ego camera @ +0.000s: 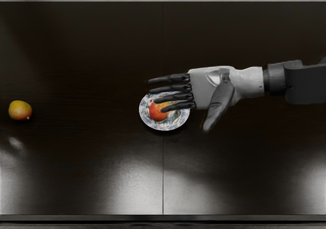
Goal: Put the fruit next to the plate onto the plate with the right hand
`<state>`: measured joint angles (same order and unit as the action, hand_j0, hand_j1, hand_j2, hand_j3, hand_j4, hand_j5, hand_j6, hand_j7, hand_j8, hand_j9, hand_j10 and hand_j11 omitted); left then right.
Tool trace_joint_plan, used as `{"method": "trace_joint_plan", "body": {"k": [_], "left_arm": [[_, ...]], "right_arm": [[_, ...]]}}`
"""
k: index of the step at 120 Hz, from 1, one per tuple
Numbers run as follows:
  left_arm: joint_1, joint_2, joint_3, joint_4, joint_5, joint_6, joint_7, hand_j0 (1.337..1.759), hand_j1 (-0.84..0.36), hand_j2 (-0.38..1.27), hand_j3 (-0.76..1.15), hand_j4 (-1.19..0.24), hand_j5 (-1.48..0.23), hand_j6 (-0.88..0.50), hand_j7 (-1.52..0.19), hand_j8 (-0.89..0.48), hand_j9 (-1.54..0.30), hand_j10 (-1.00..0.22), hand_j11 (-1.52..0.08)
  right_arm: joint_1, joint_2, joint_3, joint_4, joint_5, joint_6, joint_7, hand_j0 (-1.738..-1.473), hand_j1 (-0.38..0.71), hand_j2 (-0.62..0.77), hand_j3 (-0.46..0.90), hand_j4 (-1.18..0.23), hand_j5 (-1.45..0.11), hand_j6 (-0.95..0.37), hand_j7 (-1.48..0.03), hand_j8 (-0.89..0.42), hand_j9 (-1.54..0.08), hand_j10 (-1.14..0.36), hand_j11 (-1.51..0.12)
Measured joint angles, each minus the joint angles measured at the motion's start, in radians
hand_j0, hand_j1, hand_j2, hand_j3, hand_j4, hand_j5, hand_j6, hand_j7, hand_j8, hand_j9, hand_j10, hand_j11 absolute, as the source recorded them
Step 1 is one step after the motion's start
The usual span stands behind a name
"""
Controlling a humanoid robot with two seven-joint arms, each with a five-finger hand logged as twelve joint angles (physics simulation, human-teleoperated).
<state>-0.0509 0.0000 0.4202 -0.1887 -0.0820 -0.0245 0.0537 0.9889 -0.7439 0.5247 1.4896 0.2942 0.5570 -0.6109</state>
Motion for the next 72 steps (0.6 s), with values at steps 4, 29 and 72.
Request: {"method": "trace_joint_plan", "body": {"k": [4, 29, 72], "left_arm": [[-0.001, 0.0, 0.0, 0.0, 0.0, 0.0, 0.0, 1.658, 0.07, 0.05, 0.0, -0.23, -0.3, -0.23, -0.3, -0.23, -0.3, -0.23, -0.3], [-0.001, 0.0, -0.001, -0.004, -0.001, 0.0, 0.0, 1.658, 0.07, 0.05, 0.0, -0.23, -0.3, -0.23, -0.3, -0.23, -0.3, -0.23, -0.3], [-0.002, 0.0, -0.003, -0.002, -0.001, 0.0, 0.0, 1.658, 0.07, 0.05, 0.0, -0.23, -0.3, -0.23, -0.3, -0.23, -0.3, -0.23, -0.3]], "right_arm": [[-0.003, -0.04, -0.018, -0.008, 0.041, 0.015, 0.0, -1.658, -0.31, -0.01, 0.0, -0.03, -0.04, -0.03, -0.04, -0.03, -0.04, -0.03, -0.04], [-0.015, -0.241, -0.108, -0.059, 0.155, 0.049, 0.0, -1.658, -0.31, -0.01, 0.0, -0.03, -0.04, -0.03, -0.04, -0.03, -0.04, -0.03, -0.04], [-0.007, -0.382, -0.143, -0.081, 0.192, 0.055, 0.0, -1.658, -0.31, -0.01, 0.0, -0.03, -0.04, -0.03, -0.04, -0.03, -0.04, -0.03, -0.04]]}}
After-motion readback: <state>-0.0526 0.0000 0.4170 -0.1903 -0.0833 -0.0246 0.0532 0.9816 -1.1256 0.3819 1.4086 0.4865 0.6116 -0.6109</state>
